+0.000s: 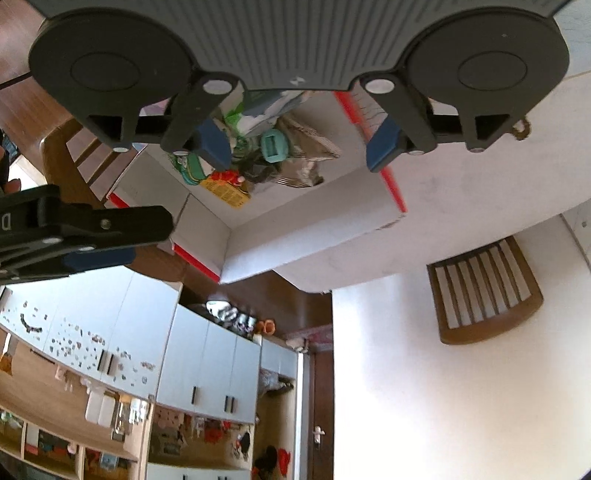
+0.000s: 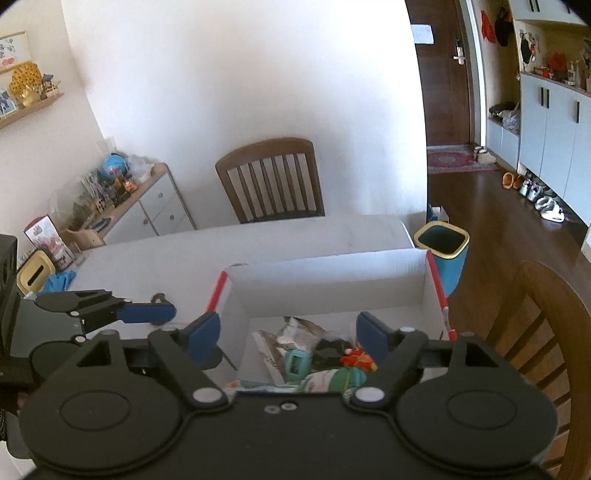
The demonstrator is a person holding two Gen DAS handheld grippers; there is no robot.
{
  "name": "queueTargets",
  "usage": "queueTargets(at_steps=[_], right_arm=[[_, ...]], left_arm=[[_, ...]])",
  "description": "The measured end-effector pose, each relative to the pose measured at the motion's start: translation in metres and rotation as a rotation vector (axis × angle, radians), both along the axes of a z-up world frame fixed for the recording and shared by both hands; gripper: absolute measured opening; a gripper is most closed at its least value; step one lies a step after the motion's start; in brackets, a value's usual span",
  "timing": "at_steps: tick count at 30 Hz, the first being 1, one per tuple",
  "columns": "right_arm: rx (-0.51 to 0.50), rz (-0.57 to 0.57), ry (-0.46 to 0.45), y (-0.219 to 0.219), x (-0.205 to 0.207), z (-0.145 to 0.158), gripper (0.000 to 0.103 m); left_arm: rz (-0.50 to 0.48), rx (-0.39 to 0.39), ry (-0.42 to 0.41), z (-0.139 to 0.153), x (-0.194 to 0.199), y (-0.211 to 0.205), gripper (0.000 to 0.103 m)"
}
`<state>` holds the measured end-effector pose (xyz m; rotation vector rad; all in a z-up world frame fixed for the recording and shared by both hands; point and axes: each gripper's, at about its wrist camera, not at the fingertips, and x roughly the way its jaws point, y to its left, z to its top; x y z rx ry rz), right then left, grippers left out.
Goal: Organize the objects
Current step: 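Withdraw both tools from the box toward the beige cylinder and bracelet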
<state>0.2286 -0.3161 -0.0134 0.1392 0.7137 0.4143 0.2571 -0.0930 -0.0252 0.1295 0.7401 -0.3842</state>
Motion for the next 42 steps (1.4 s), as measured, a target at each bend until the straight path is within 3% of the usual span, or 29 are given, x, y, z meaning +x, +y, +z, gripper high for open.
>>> queueTargets(at_steps=[8, 14, 21, 31, 37, 42], right_arm=[[-0.002, 0.0, -0.035, 0.04, -0.025, 0.008, 0.096], [0.015, 0.016, -0.036, 0.08, -0.033, 0.005, 0.102], [0.005, 0.026, -0.019, 0.128, -0.033, -0.003, 0.102], [-0.026, 0.049, 0.025, 0.193, -0.012, -0.022, 0.102], [-0.058, 0.069, 0.058, 0.229, 0.012, -0.039, 0.102], [-0.099, 0.099, 0.083, 0.258, 0.038, -0.059, 0.102]], left_arm=[[0.026, -0.017, -0.039, 0.013, -0.019, 0.046, 0.084], [0.06, -0.049, -0.025, 0.01, -0.025, 0.092, 0.087], [0.126, -0.076, -0.004, -0.006, -0.028, 0.153, 0.101], [0.226, -0.075, 0.036, -0.057, -0.022, 0.236, 0.103], [0.253, -0.078, 0.098, -0.096, -0.014, 0.258, 0.103], [0.241, -0.065, 0.1, -0.119, -0.01, 0.26, 0.103]])
